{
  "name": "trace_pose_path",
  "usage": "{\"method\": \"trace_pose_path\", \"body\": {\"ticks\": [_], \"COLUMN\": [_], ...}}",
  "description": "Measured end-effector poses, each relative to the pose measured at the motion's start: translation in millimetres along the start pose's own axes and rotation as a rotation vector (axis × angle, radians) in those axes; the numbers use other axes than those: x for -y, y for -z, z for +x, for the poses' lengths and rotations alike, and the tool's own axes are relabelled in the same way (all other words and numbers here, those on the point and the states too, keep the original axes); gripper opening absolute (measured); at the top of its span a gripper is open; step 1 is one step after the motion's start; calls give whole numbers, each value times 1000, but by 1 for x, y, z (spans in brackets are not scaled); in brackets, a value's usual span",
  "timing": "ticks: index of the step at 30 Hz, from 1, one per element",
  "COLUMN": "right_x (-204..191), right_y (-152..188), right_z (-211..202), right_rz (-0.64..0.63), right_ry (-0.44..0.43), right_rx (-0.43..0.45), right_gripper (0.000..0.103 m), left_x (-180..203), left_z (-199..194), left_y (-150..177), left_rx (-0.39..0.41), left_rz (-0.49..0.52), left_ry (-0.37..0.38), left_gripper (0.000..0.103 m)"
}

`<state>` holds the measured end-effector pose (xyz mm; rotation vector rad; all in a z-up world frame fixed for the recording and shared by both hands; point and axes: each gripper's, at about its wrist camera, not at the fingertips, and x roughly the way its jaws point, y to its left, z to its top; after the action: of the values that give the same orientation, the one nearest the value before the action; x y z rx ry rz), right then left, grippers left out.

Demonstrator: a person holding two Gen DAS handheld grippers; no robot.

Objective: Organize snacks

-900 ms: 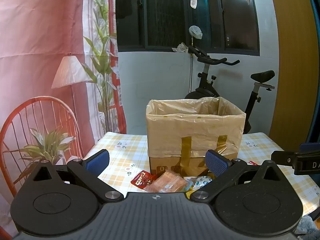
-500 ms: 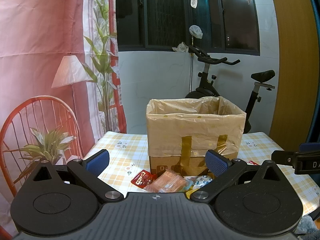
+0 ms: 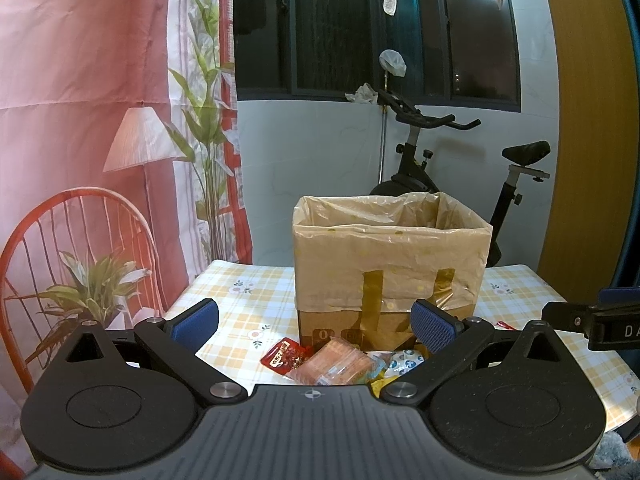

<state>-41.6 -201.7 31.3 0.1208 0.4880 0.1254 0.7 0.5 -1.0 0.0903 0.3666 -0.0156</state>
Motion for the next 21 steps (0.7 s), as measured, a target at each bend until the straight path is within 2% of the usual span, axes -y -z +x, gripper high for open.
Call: {"method": "trace_pose_path", "body": {"ticks": [21], "right_x": [0], "right_y": [1], "right_z": [1], "right_rz": [5], "right_ry": [-1], "right_rx": [-5], "right_gripper": [103], "left_x": [-4], "left_z": [4], "left_y": [2], "left_rx": [-3], "left_rz": [7], "left_ry": [-15], "left_gripper": [103]}}
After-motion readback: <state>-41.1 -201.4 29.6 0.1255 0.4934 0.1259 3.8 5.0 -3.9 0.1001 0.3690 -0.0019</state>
